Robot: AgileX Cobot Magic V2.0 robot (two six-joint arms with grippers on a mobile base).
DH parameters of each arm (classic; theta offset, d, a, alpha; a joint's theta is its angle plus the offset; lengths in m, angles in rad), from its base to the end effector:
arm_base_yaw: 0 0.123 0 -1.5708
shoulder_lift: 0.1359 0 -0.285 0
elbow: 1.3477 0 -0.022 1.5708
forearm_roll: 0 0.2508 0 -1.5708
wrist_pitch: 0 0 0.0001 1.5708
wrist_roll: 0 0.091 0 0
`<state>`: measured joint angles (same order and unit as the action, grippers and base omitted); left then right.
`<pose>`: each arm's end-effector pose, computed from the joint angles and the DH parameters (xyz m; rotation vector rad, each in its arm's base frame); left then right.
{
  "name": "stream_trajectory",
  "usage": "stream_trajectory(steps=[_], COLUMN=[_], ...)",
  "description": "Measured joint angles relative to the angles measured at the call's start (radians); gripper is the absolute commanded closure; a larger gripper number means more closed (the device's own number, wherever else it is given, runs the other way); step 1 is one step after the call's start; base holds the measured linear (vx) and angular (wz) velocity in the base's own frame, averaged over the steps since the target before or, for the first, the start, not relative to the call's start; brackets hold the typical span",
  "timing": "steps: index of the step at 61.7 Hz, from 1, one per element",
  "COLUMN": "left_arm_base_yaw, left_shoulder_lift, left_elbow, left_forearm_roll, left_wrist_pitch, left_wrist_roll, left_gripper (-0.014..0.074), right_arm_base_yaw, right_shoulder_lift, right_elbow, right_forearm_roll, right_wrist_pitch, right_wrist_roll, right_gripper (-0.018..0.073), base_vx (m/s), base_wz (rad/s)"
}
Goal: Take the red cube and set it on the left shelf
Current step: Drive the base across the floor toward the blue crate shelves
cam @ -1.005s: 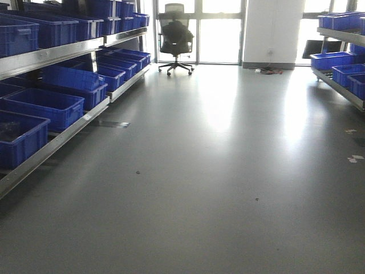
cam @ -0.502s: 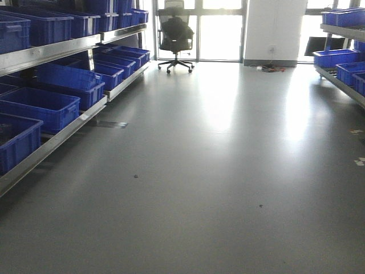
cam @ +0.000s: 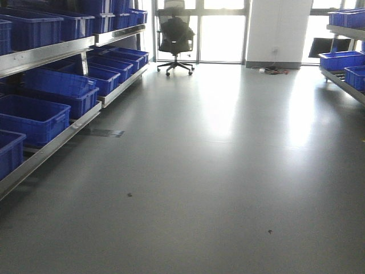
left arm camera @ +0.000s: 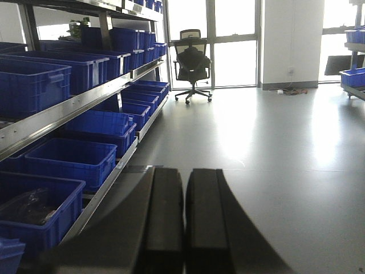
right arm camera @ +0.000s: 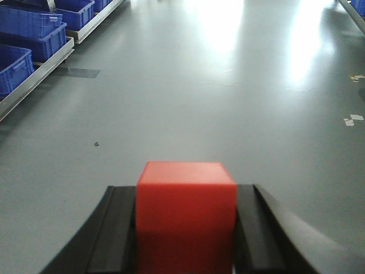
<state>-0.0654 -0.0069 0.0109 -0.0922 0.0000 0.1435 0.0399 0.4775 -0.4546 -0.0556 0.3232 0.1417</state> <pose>0.0560 -0.0037 0.2099 0.0868 1.4851 -0.0114 0.1037 0.0025 0.3018 0.0573 1.8289 0.0746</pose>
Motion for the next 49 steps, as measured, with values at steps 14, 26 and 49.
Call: stream_trajectory(steps=[14,26,49], left_arm_base_yaw=[0.000,0.000,0.000], left_shoulder_lift=[0.000,0.000,0.000], left_elbow=[0.000,0.000,0.000], left_forearm_roll=[0.000,0.000,0.000], left_wrist_pitch=[0.000,0.000,0.000], left_wrist_roll=[0.000,0.000,0.000], left_gripper=[0.0491,0.0491,0.0491], right_arm_base_yaw=[0.000,0.000,0.000], right_shoulder_lift=[0.000,0.000,0.000], right_elbow=[0.000,0.000,0.000], right_forearm_roll=[0.000,0.000,0.000], right_wrist_pitch=[0.000,0.002,0.002], right_wrist_roll=[0.000,0.000,0.000], right_gripper=[0.0501,0.0501,0.0501], base_vx=[0.53,0.58,0.62], base_wz=[-0.14,-0.14,-0.01])
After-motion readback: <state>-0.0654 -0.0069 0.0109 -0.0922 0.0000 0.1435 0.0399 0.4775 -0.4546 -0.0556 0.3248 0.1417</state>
